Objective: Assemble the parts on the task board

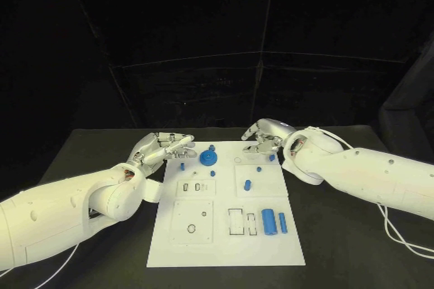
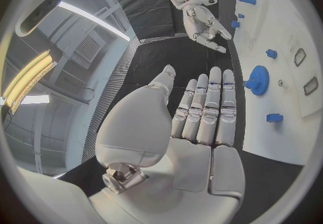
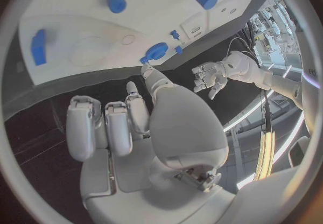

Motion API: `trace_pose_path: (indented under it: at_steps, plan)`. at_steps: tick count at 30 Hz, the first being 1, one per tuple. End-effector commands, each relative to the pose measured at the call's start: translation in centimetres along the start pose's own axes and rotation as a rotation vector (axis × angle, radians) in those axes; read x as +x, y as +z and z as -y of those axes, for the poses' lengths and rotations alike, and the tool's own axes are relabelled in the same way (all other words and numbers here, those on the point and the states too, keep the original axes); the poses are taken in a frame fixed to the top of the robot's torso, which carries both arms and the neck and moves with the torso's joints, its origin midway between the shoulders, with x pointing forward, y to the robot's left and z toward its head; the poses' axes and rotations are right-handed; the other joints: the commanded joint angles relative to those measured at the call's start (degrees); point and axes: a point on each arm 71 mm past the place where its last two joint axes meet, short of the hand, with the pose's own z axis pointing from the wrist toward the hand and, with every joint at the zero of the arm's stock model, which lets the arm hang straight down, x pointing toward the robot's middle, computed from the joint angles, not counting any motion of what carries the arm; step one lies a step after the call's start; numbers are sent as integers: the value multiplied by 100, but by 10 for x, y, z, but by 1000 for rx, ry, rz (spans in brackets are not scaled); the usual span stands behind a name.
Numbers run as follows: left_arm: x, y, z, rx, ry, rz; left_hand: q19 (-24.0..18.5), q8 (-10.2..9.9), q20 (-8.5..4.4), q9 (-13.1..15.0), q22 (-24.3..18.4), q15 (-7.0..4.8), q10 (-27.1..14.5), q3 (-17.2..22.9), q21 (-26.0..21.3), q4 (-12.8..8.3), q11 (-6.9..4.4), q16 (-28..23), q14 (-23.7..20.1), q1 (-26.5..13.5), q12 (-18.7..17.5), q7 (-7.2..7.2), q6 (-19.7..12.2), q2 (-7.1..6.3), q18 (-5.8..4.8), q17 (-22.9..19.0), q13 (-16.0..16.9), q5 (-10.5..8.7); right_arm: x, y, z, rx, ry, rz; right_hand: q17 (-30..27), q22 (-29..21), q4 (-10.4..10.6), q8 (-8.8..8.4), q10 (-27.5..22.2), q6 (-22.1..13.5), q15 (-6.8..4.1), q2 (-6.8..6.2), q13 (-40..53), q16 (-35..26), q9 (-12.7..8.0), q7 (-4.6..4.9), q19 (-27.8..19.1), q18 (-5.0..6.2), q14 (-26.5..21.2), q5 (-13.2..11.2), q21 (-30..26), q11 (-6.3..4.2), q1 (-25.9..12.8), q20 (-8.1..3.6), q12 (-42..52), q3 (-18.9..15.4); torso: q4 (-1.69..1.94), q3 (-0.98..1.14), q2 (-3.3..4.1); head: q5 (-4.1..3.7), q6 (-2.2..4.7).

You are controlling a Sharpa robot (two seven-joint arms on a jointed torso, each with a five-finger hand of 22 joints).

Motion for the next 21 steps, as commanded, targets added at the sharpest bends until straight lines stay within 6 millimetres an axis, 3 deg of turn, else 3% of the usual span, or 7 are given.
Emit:
trace_pose_path:
  at_steps: [1, 6, 7, 10, 13, 15, 21]
  plan:
    - [0, 1, 1, 4, -12, -18, 119, 14, -34, 2, 9, -26, 91, -19, 10, -41, -19, 42, 143, -9, -34, -13, 85, 72, 51, 33, 5, -16, -12, -9, 10, -61, 161, 47, 528, 320, -35, 38, -1, 63, -41, -39, 149, 27, 8, 0, 100, -111, 395, 73, 24, -41, 21, -26, -1, -20, -89, 18, -15, -14, 30]
    - [0, 2, 0, -1, -12, -21, 369, 8, -125, -3, 28, -127, 377, -64, 66, -79, -91, 128, 428, -37, 0, -56, 197, 122, 48, 131, 29, -14, -22, -20, 39, -28, 178, 58, 543, 323, -58, 34, -4, 73, -46, -92, 139, 31, 2, -5, 100, -111, 398, 138, 26, -47, 6, -30, -10, -66, -107, 50, -6, -20, 24]
    - [-1, 2, 0, -2, -12, -21, 404, 4, -139, -4, 28, -141, 432, -73, 69, -85, -104, 135, 464, -42, 3, -61, 217, 130, 46, 149, 32, -15, -24, -22, 44, -22, 178, 58, 546, 326, -62, 31, -7, 69, -46, -104, 135, 32, -1, -6, 101, -112, 399, 144, 27, -47, 2, -31, -15, -75, -90, 33, -5, -39, 19]
    - [-1, 3, -1, -3, -12, -21, 435, -3, -151, -6, 26, -151, 469, -82, 68, -93, -111, 136, 491, -45, -6, -67, 233, 137, 44, 167, 31, -15, -25, -25, 53, -9, 178, 51, 557, 322, -70, 23, -11, 58, -47, -122, 129, 36, -5, -5, 99, -111, 401, 155, 26, -47, 0, -32, -21, -90, -93, 47, 0, -57, 3]
    - [-1, 3, -1, -3, -12, -21, 444, -6, -154, -7, 26, -154, 476, -84, 68, -97, -113, 137, 500, -45, -11, -69, 236, 140, 44, 173, 29, -15, -23, -28, 60, 3, 174, 35, 570, 319, -81, -8, -27, 9, -44, -148, 109, 39, -18, 2, 97, -111, 403, 168, 24, -41, -8, -32, -42, -120, -89, 34, -1, -73, -20]
    - [-1, 4, -1, -3, -11, -20, 446, -6, -155, -7, 26, -154, 476, -85, 67, -97, -113, 137, 501, -45, -12, -69, 236, 140, 44, 174, 29, -15, -21, -29, 64, 9, 171, 23, 574, 316, -86, -26, -33, -22, -42, -159, 102, 40, -24, 7, 95, -110, 404, 171, 23, -37, -12, -30, -50, -135, -88, 38, 3, -79, -25]
    - [-2, 4, -2, -2, -9, -17, 452, -16, -157, -10, 23, -153, 473, -90, 63, -105, -111, 130, 499, -43, -27, -69, 232, 138, 42, 179, 25, -15, -11, -33, 72, 24, 164, -13, 583, 309, -96, -73, -58, -113, -29, -196, 73, 42, -33, 26, 90, -109, 405, 174, 20, -20, -26, -21, -79, -190, -81, 26, -4, -92, -60]
